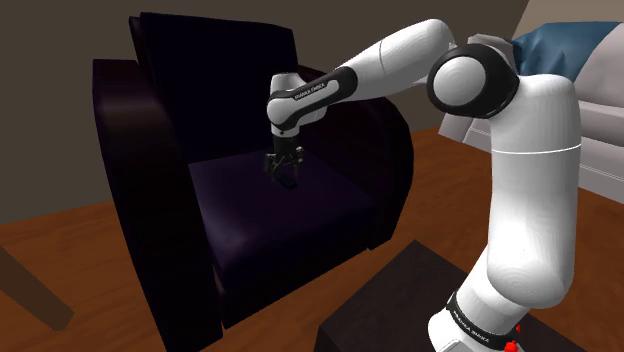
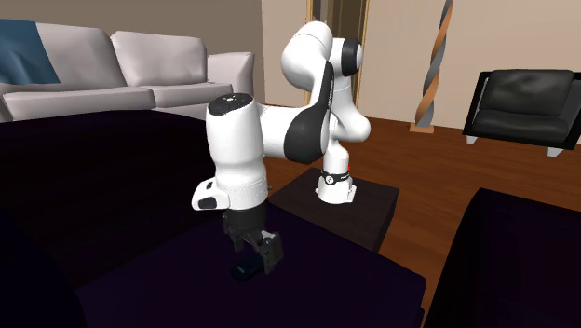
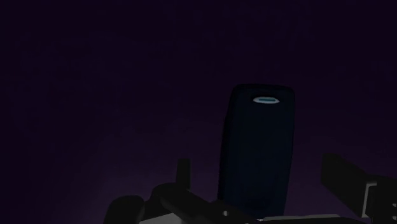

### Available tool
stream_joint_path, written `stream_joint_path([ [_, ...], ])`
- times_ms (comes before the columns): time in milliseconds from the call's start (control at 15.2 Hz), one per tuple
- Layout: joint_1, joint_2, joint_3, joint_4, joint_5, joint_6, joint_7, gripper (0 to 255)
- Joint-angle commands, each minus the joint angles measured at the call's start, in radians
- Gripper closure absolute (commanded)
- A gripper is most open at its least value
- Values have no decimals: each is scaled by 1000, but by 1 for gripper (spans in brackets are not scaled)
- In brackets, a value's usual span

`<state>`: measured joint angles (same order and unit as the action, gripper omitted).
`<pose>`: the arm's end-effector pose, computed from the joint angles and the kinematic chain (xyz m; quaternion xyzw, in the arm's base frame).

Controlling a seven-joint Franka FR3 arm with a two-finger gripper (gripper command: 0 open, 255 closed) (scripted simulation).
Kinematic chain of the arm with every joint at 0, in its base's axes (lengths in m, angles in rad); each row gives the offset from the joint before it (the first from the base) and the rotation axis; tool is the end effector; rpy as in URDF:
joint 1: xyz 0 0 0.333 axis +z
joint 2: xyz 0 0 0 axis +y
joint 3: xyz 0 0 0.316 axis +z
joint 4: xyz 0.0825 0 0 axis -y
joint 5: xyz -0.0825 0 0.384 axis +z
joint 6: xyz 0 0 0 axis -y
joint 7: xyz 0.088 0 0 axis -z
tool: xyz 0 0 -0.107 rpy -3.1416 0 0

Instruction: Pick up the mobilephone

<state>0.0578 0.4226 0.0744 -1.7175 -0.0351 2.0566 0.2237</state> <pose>0.6466 0.0797 0.3365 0.9984 -0.0395 -0.0405 0.0071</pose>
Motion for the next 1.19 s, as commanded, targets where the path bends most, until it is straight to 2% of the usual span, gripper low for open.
stream_joint_path([
  [0,1,5,0,-4,-1,10,1,0],
  [66,1,5,0,-4,-1,10,1,0],
  [132,1,6,0,-3,-1,9,1,255],
  [726,1,5,0,-4,-1,10,1,255],
  [1122,0,-28,1,30,3,-58,-1,255],
])
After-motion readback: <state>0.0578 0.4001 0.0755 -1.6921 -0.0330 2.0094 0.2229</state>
